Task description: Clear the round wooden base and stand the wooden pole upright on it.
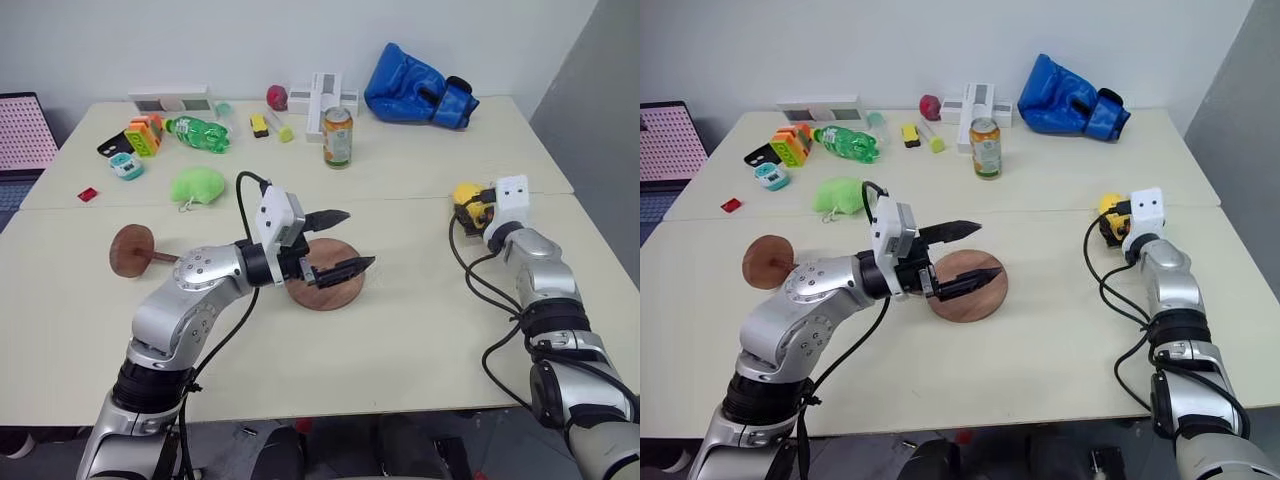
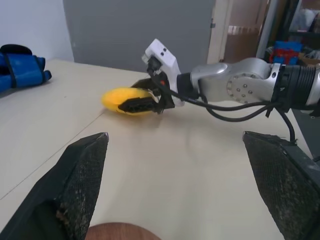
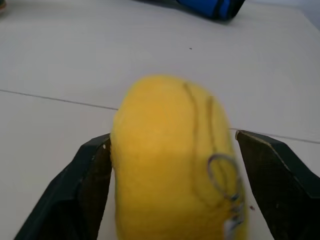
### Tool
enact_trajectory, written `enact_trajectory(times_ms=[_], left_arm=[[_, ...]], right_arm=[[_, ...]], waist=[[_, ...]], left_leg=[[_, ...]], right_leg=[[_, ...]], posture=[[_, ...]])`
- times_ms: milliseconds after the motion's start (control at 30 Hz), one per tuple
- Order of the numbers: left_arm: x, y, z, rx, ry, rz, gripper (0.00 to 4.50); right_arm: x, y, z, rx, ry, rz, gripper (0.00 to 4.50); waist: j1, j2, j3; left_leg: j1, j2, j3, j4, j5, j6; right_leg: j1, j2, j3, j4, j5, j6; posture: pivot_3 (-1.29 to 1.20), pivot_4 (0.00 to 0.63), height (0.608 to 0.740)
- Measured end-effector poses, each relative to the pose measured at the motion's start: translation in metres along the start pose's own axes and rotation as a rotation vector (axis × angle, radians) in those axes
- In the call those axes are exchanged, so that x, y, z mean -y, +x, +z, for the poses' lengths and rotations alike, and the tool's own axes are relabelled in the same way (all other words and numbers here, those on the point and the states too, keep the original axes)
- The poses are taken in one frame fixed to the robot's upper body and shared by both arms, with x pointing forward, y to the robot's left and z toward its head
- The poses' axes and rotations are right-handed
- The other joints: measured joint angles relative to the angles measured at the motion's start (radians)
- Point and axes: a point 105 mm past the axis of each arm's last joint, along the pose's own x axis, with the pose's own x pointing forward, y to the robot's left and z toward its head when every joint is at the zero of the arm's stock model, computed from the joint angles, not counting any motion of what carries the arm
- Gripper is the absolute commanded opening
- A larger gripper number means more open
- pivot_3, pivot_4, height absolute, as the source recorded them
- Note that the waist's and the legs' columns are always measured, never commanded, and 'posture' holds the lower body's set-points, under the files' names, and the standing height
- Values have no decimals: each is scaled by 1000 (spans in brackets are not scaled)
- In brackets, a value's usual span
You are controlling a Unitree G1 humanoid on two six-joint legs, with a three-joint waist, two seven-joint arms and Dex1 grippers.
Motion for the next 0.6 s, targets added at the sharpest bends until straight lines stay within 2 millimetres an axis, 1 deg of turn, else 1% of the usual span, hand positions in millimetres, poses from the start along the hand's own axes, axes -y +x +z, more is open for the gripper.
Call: enact_trajectory(times_ms=[167,267,300,333,367,400,467,533,567,600], left_arm=[[1,-10,-9,-39,-9,25,4500],[3,-11,-11,-42,-12,28,4500],[2,-12,-11,-42,-15,36,4500],[1,-16,-10,-37,-34,65,4500],[-5,-25,-9,-28,-64,125,4500],[-7,-27,-8,-25,-74,145,4500],[-12,-38,-7,-15,-114,215,4500],[-11,-56,-13,78,-261,399,4500],[-10,-72,-28,138,-426,552,4500],[-10,-91,-53,140,-590,706,4500]], right_arm=[[-8,-10,18,46,-7,20,4465],[-12,-14,31,71,3,35,4465],[-14,-15,36,80,9,49,4465],[-22,-20,43,101,33,90,4465],[-35,-26,55,135,66,167,4465],[-40,-28,59,145,74,195,4465],[-57,-38,72,178,82,293,4465],[-85,-62,74,157,72,492,4465],[-107,-81,68,123,76,647,4465],[-133,-102,61,86,83,815,4465]], waist=[[3,0,0],[4,0,0],[4,0,0],[3,0,0],[1,0,0],[1,0,0],[3,0,0],[5,2,-1],[6,2,-1],[6,0,0]], left_leg=[[0,0,-1,1,0,0],[0,0,-1,1,0,0],[0,0,-1,1,0,0],[0,0,-1,1,0,0],[0,1,-2,0,0,1],[0,1,-2,0,-1,1],[0,1,-3,0,-1,3],[0,5,-7,0,-2,3],[0,5,-7,0,-3,6],[-1,4,-7,1,-4,7]], right_leg=[[0,0,0,1,0,0],[0,0,-1,1,0,0],[0,0,0,1,0,0],[0,0,0,1,0,0],[0,0,0,1,0,0],[-1,0,-1,1,0,0],[0,0,-2,1,0,0],[1,-2,0,-2,0,1],[3,-3,0,-3,-1,2],[2,-3,0,-4,-1,2]], posture=[[0,150,740],[0,150,740],[0,150,740],[0,150,740],[0,150,740],[0,150,740],[0,150,740],[0,150,740],[0,150,740],[0,150,740]])
